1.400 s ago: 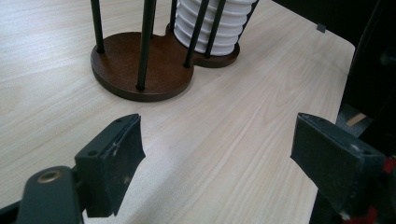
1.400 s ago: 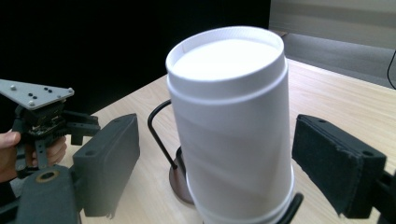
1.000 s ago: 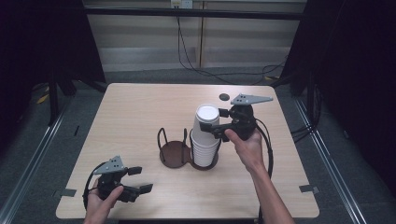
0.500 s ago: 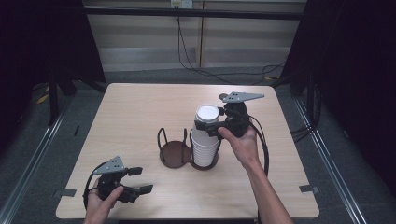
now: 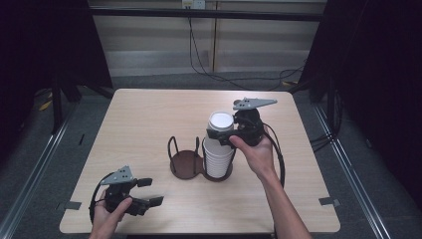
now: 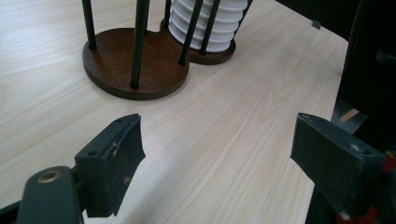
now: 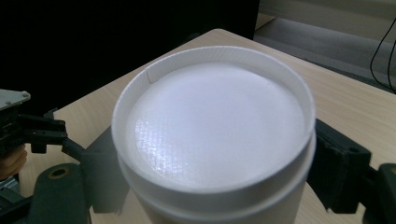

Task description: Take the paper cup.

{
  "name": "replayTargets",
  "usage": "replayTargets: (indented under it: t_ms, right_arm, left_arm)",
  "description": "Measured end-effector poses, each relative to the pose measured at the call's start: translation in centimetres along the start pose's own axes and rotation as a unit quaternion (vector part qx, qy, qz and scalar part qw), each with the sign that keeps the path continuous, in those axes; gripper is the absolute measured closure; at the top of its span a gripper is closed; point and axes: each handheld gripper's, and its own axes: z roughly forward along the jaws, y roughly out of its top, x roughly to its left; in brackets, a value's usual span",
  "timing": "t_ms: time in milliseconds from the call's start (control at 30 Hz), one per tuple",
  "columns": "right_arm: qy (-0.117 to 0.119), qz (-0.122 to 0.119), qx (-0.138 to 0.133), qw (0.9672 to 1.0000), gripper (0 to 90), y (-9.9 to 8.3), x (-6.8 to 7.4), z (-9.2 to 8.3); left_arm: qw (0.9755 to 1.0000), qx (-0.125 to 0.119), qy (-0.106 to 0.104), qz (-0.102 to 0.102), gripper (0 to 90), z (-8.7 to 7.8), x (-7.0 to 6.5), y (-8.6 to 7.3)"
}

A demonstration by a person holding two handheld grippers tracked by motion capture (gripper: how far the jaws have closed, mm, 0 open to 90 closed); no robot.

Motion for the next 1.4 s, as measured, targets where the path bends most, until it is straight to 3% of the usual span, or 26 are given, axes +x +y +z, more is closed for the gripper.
replayTargets:
  t_ms: [633,1400]
  right_arm:
    - [-0.012,-0.004,-0.016,0.9998,21.4,0.5,0.4,-0.6]
    - [-0.004,-0.002,-0.071,0.9975,21.8,1.9,0.9,-3.1]
  left_arm:
    - [0.9999,0.010,-0.012,-0.001,16.7,0.1,0.0,0.0]
    - [0.9999,0.002,-0.013,-0.004,16.6,0.1,0.0,0.0]
